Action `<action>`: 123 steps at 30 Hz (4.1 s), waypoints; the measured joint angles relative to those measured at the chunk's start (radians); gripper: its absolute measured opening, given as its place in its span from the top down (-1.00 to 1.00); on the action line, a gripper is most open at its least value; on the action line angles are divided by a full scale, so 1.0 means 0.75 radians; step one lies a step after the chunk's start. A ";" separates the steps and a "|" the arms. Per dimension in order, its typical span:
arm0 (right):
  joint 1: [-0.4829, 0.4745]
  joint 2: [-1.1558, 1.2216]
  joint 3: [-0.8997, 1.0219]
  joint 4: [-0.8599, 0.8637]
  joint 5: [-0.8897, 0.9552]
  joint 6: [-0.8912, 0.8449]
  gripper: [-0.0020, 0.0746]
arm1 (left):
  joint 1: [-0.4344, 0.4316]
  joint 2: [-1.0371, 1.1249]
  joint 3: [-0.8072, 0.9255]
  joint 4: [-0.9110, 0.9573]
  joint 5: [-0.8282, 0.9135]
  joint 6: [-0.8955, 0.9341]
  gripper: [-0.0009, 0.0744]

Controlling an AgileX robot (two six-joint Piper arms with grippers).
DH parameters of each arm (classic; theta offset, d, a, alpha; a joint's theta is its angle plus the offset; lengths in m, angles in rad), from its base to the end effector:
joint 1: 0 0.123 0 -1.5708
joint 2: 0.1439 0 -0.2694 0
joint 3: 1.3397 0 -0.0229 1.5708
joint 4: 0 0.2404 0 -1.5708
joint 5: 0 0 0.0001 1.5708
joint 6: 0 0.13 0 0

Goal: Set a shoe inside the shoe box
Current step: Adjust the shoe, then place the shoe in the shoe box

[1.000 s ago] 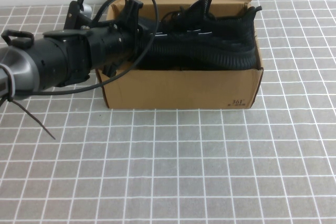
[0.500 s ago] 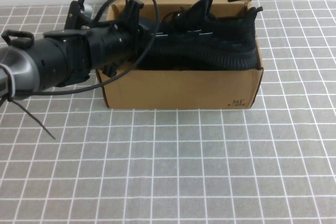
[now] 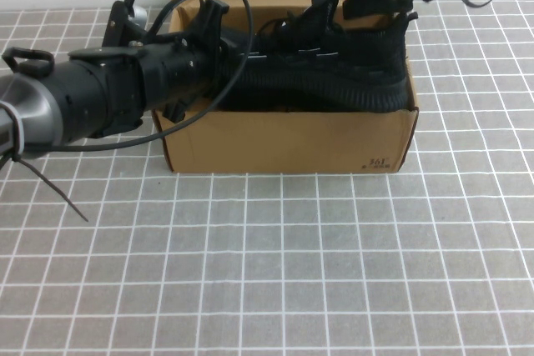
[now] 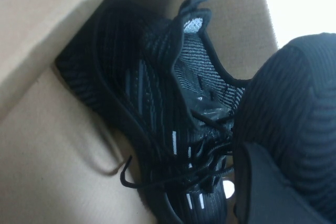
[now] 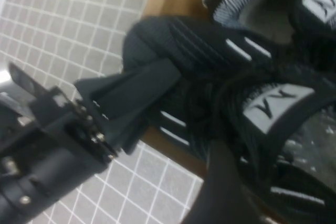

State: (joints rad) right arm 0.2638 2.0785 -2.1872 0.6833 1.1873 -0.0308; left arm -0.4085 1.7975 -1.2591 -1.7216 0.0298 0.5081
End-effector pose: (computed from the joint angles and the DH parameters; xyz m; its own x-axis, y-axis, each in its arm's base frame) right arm 0.4248 0.1936 0.3242 -0.8749 -0.0165 -0.4840 -0.3480 0.7165 0.6047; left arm 0.4032 -0.1788 0.2338 -0.5335 -0.7895 -0.3034 -0.2241 0.4779 -0.8494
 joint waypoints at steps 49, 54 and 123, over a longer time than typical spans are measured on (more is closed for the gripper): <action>0.046 0.140 -0.100 0.042 -0.047 -0.161 0.96 | 0.000 0.000 -0.002 -0.018 0.043 0.209 0.54; 0.046 0.146 -0.145 -0.029 0.003 -0.162 0.96 | 0.000 0.000 -0.002 -0.024 0.076 0.294 0.47; 0.224 0.211 -0.280 -0.295 -0.120 -0.156 0.96 | 0.643 -0.156 -0.027 0.056 1.115 0.555 0.07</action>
State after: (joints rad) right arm 0.4320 2.2370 -2.3974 0.4624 1.0974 -0.1481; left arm 0.0737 1.6805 -1.2790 -1.6794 0.8659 0.9246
